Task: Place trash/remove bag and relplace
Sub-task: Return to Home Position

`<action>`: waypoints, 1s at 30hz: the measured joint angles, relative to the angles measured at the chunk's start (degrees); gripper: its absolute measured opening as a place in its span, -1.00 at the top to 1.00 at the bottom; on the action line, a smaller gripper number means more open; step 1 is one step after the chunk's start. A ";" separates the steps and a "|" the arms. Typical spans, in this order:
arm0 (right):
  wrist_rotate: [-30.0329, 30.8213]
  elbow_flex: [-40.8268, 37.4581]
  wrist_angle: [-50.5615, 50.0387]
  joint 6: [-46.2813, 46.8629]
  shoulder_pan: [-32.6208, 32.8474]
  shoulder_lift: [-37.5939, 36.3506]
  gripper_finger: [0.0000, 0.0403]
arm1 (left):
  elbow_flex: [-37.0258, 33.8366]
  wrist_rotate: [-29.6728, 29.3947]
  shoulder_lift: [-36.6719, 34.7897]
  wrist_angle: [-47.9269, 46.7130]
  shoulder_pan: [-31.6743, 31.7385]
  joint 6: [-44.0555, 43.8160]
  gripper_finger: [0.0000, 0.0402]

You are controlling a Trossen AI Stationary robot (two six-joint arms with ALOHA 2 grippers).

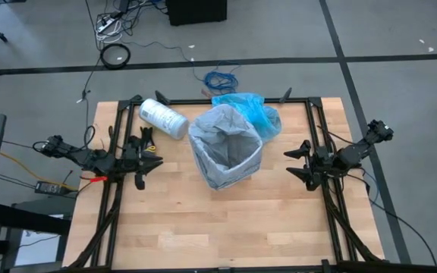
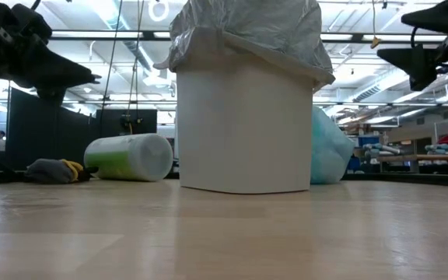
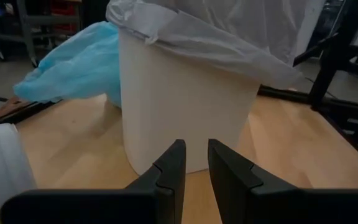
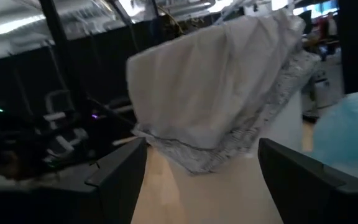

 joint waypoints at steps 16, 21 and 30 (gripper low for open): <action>2.72 -0.04 -1.11 -5.02 0.00 0.09 -0.48 | -0.07 -0.23 0.09 0.59 0.00 0.11 0.62; 2.55 -0.06 -1.09 -5.08 0.00 0.09 -0.49 | 0.58 9.58 -0.15 -1.62 0.15 0.03 0.62; 2.31 0.04 -0.57 -5.10 0.00 0.52 -0.48 | 4.82 102.04 0.81 5.50 -0.04 5.84 0.62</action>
